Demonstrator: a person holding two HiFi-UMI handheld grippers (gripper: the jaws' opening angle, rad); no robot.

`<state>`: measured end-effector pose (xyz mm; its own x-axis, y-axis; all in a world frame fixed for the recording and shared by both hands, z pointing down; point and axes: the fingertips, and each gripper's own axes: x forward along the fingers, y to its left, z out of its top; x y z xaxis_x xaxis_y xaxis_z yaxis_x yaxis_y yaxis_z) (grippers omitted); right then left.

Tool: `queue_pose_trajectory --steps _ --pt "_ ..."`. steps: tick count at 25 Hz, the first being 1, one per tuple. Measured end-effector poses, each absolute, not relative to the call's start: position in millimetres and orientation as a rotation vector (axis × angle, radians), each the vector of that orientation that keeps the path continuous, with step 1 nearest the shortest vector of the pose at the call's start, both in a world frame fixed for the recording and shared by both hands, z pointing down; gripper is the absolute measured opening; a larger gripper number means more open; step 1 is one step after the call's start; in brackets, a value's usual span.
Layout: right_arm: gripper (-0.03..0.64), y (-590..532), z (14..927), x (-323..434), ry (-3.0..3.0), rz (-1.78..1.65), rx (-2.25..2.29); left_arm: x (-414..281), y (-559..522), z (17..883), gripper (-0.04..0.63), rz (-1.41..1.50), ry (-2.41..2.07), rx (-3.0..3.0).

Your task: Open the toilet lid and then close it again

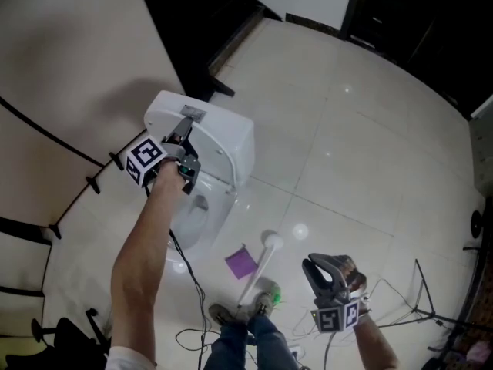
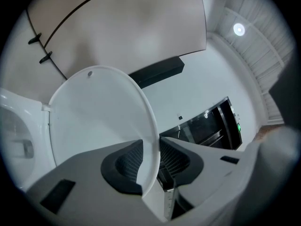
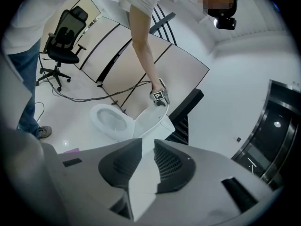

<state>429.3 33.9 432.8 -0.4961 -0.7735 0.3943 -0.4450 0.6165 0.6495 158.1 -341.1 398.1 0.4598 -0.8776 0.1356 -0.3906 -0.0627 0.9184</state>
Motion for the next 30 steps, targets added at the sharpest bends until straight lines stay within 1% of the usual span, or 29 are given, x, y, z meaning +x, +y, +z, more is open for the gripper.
queue_pose_trajectory --steps 5,7,11,15,18,20,23,26,30 --pt "0.084 27.6 411.3 427.7 -2.132 -0.643 0.971 155.0 -338.2 395.6 0.110 -0.592 -1.127 1.650" --pt "0.084 28.1 407.6 426.9 -2.131 -0.636 0.973 150.5 -334.5 393.5 0.196 -0.595 -1.150 1.645" --pt "0.084 30.9 393.2 417.1 -2.155 -0.610 0.958 143.8 -309.9 372.8 0.196 -0.634 -1.127 1.678" --pt "0.084 34.5 353.7 394.7 -2.238 -0.590 0.997 160.7 -232.9 304.4 0.196 -0.695 -0.937 1.941" --pt "0.084 32.2 308.9 378.4 -2.296 -0.578 1.040 149.3 -158.0 277.4 0.196 -0.477 -1.051 2.090" --pt "0.084 32.5 275.0 363.4 -2.358 -0.559 1.061 147.0 -108.3 240.3 0.196 -0.427 -1.071 2.241" --pt "0.084 37.9 236.6 343.6 -2.490 -0.432 1.110 133.7 -40.4 189.4 0.196 -0.388 -1.148 2.469" --pt "0.084 37.3 209.9 320.6 -2.578 -0.314 1.117 115.3 1.2 160.3 0.196 -0.251 -1.297 2.626" --pt "0.084 43.0 200.5 277.4 -2.628 -0.228 1.004 89.7 38.1 153.0 0.195 0.015 -1.510 2.733"
